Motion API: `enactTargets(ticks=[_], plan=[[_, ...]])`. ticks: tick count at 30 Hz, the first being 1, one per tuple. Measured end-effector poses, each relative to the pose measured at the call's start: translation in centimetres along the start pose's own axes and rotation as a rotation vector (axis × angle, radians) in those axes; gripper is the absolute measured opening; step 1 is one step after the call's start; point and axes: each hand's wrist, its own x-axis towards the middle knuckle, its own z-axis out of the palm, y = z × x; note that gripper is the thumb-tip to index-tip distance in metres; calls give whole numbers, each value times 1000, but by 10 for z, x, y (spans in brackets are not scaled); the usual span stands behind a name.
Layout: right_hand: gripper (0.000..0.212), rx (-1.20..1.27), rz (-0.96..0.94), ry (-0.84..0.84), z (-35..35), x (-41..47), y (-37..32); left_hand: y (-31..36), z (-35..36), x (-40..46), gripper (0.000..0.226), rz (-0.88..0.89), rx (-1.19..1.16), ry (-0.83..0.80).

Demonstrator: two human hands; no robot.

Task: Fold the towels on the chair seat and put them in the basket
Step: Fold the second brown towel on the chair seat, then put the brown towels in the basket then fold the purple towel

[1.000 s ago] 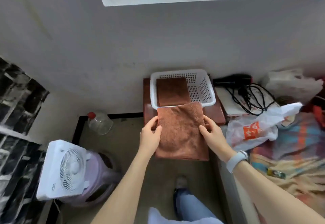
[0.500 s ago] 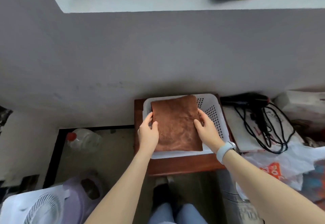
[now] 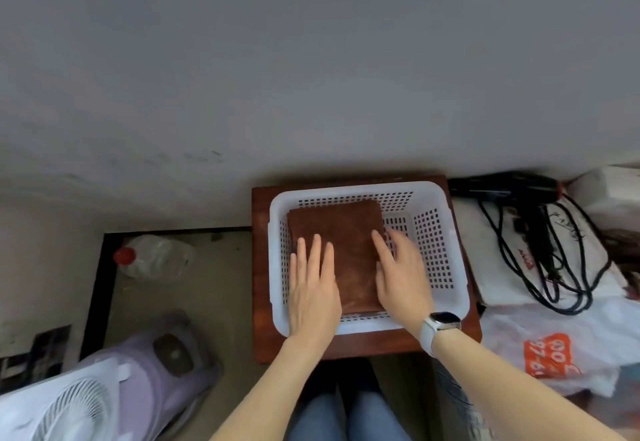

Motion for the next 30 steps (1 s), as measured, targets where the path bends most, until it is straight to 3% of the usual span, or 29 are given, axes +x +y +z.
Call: enactTargets(ticks=[2,4,13,20,22,30], plan=[[55,-150,-208,-14,7,5,2,-5,12,10,53,-13,69,-43],[57,-221,-273,-74,15,16,5,-14,23,24,56,-91,96,-56],[58,-233,-231,-281,55,37,33,-30,53,38,61,-122,215,-73],[61,-144,-225,-468,15,40,15,-15,27,40,64,-134,229,-178],[53,-94,-209,-488,-7,39,8,-9,9,38,62,-132,186,-190],[37,199,-276,-371,-103,32,-68,6,-110,0,45,-287,-85,192]])
